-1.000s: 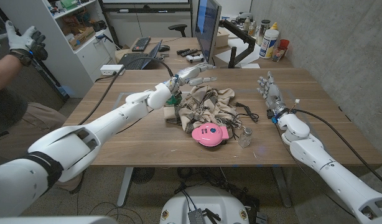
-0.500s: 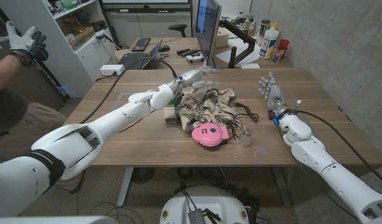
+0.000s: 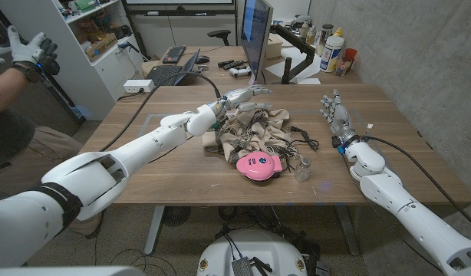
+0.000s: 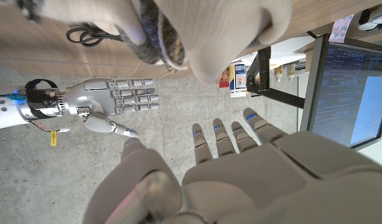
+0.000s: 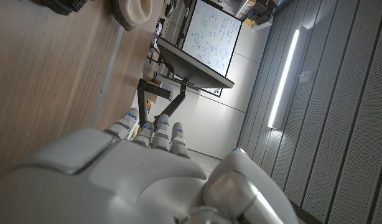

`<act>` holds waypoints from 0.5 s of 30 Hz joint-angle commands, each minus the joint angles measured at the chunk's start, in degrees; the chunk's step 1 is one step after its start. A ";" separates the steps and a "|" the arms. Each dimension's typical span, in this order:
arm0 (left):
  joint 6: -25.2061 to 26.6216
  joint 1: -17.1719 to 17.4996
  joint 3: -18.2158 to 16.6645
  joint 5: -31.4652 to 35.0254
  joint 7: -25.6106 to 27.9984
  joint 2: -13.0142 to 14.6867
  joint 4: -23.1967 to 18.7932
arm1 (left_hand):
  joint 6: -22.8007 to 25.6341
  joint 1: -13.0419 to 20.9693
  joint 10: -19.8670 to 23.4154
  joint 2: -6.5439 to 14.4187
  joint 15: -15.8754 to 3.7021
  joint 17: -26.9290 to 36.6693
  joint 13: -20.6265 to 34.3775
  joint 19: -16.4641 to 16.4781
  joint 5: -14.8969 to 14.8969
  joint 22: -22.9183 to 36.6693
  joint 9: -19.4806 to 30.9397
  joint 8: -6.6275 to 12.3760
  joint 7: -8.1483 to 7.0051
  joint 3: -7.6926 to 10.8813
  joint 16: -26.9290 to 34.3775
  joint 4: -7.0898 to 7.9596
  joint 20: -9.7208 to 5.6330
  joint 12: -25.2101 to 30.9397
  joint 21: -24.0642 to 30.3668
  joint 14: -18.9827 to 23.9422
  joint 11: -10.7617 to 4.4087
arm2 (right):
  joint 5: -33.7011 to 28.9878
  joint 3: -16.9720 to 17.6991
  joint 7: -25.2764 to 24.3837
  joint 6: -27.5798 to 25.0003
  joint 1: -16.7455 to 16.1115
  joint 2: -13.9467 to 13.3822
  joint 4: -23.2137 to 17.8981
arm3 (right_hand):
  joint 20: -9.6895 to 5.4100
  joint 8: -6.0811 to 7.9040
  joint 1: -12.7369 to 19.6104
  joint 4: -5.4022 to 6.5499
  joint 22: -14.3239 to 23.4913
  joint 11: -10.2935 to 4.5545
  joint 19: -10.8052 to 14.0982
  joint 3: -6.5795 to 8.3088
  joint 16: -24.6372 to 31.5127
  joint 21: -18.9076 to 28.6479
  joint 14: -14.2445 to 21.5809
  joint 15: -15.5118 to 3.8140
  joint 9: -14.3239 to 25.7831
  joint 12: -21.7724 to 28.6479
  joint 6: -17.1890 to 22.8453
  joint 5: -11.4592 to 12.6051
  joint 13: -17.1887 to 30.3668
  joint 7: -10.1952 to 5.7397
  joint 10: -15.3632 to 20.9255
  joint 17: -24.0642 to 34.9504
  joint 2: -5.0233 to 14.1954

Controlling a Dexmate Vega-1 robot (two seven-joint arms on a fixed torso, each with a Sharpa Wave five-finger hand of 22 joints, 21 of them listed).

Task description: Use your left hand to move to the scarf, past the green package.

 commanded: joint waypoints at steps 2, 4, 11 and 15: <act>0.55 -0.39 1.01 0.56 -0.51 -0.67 0.41 | -0.04 0.45 0.30 0.00 -2.82 0.07 0.14 0.21 0.31 0.17 0.07 -0.16 -0.07 -0.06 0.34 -0.46 0.44 0.37 0.15 -0.64 -0.31 | 0.26 0.70 -0.26 0.57 -1.03 -0.42 -0.62 | -0.14 0.37 -0.35 0.10 0.15 0.13 0.22 0.35 0.27 -0.14 0.30 -0.19 0.10 0.38 0.68 -0.10 0.28 -0.04 0.40 0.17 1.05; 0.74 -0.38 1.10 0.57 -0.66 -0.69 0.32 | -0.07 0.45 0.26 0.00 -2.79 0.07 0.14 0.21 0.32 0.17 0.07 -0.17 -0.10 -0.07 0.34 -0.47 0.44 0.36 0.15 -0.65 -0.26 | 0.30 0.76 -0.02 0.83 -1.06 -0.43 -0.47 | -0.15 0.37 -0.35 0.10 0.15 0.13 0.23 0.36 0.27 -0.14 0.32 -0.20 0.10 0.40 0.68 -0.10 0.28 -0.04 0.44 0.17 1.05; 1.45 -0.31 1.43 0.79 -1.06 -0.81 -0.10 | -0.05 0.44 0.24 0.03 -2.80 0.07 0.14 0.16 0.33 0.17 0.07 -0.16 -0.08 -0.07 0.32 -0.49 0.45 0.34 0.13 -0.74 -0.18 | 0.53 0.93 0.51 1.30 -1.09 -0.45 -0.07 | -0.16 0.37 -0.34 0.09 0.15 0.14 0.21 0.39 0.25 -0.17 0.30 -0.20 0.10 0.38 0.71 -0.10 0.28 -0.03 0.42 0.17 1.07; 1.83 -0.32 1.60 0.78 -1.27 -0.99 -0.05 | -0.08 0.44 0.27 0.05 -2.80 0.07 0.14 0.15 0.34 0.18 0.07 -0.18 -0.02 -0.08 0.32 -0.50 0.46 0.35 0.13 -0.76 -0.25 | 0.75 1.10 0.63 1.34 -1.20 -0.51 -0.08 | -0.12 0.36 -0.34 0.08 0.15 0.16 0.24 0.41 0.26 -0.17 0.33 -0.24 0.10 0.38 0.70 -0.10 0.28 -0.03 0.42 0.17 1.08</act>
